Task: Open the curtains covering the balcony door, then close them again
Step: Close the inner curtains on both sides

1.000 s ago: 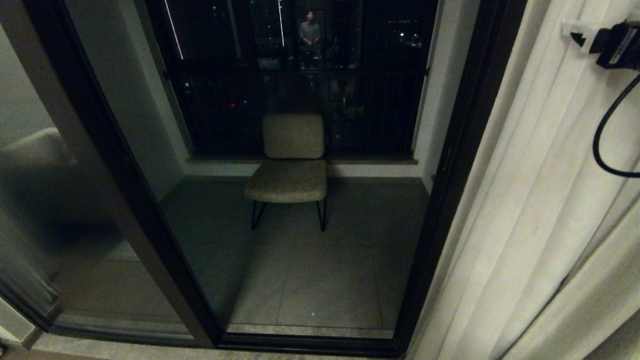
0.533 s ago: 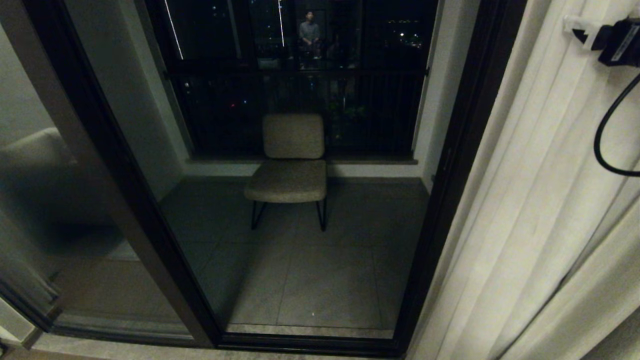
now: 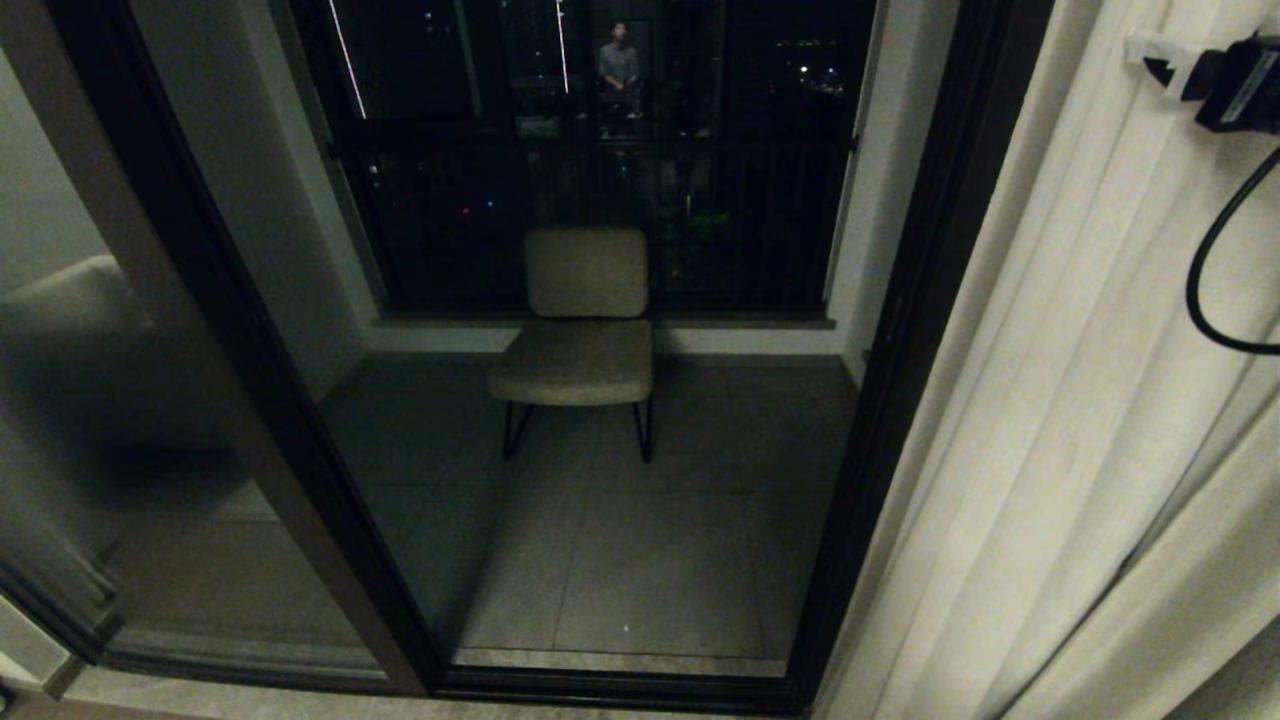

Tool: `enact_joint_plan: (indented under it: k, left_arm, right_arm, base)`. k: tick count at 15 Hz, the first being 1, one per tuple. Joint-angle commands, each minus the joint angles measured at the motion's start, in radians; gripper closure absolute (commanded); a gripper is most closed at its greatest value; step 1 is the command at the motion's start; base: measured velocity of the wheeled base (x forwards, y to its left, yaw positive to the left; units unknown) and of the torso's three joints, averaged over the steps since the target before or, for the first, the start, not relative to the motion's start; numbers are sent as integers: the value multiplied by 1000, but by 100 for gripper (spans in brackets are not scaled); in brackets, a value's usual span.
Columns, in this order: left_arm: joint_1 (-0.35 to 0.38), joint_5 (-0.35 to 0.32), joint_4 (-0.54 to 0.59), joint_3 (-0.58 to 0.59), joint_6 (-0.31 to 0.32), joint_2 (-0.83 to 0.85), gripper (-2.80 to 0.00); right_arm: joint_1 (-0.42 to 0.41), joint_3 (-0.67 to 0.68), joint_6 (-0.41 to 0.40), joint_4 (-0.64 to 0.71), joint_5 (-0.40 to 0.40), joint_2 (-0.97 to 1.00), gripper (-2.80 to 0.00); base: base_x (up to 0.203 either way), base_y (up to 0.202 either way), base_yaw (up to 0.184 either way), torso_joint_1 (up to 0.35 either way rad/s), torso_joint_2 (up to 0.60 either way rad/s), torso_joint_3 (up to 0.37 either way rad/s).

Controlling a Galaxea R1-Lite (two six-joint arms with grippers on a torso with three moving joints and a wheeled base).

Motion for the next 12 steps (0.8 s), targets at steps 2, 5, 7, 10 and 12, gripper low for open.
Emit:
enact_joint_plan:
  k: [2, 5, 7, 10, 12]
  left_arm:
    - [0, 1, 0, 0, 1, 0, 0]
    - [0, 1, 0, 0, 0, 0, 0]
    - [0, 1, 0, 0, 1, 0, 0]
    - [0, 1, 0, 0, 1, 0, 0]
    - [0, 1, 0, 0, 0, 0, 0]
  right_arm:
    - [3, 2, -1, -4, 2, -2, -280]
    - [5, -1, 1, -4, 3, 1, -280]
    - [5, 1, 1, -4, 3, 1, -280]
    - [8, 5, -2, -4, 3, 3, 0]
    - [10, 2, -1, -4, 3, 7, 0]
  base:
    - [0, 0, 0, 0, 0, 0]
    - [0, 0, 0, 0, 0, 0]
    - [0, 0, 0, 0, 0, 0]
    - [0, 0, 0, 0, 0, 0]
    - [0, 0, 0, 0, 0, 0]
